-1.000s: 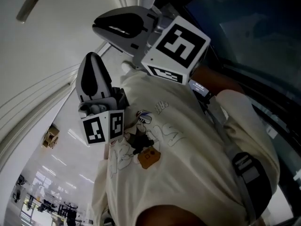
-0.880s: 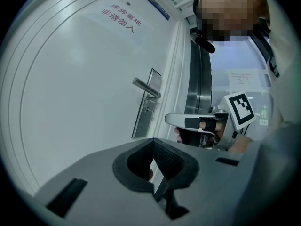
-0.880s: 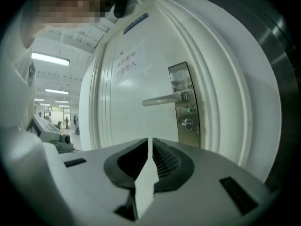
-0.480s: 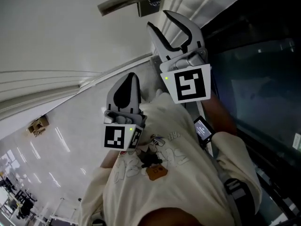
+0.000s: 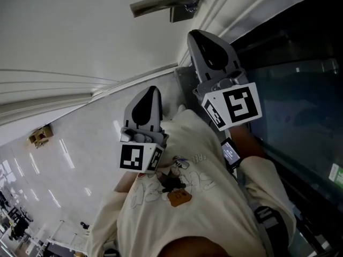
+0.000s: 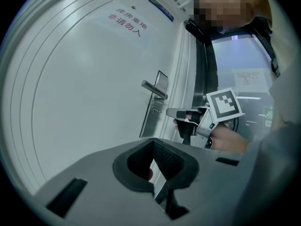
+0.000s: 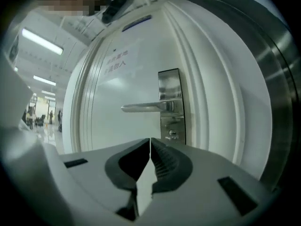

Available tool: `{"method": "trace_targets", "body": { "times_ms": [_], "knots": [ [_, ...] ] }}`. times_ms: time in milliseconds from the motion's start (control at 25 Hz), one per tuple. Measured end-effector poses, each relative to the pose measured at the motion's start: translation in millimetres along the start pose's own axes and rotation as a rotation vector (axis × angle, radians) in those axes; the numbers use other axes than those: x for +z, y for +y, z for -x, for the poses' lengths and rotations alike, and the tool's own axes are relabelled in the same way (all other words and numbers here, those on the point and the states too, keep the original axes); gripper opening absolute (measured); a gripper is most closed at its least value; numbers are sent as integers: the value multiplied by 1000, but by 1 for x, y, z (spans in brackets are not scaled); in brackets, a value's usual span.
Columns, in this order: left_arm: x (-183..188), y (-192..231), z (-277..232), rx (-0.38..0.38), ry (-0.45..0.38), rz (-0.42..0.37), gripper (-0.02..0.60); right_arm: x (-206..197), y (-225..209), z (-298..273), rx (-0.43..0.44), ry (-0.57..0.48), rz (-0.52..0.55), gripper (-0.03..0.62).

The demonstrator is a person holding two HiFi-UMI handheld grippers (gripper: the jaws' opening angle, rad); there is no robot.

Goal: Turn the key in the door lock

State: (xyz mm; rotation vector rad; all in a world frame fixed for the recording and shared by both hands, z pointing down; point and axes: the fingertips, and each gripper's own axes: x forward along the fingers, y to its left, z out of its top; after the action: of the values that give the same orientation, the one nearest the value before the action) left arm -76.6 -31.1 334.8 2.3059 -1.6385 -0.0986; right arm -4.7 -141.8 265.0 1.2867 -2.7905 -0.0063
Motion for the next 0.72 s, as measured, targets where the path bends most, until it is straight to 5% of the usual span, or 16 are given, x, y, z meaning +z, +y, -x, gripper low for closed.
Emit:
{"method": "trace_targets", "body": {
  "times_ms": [400,720],
  "knots": [
    [15,8,-3,6,-23,-15,6,-47,32,40,-56,69,-52,6],
    [14,-3,-9,-35,-6,-29,6,-48,32,51,-88,58,-15,6]
  ]
}}
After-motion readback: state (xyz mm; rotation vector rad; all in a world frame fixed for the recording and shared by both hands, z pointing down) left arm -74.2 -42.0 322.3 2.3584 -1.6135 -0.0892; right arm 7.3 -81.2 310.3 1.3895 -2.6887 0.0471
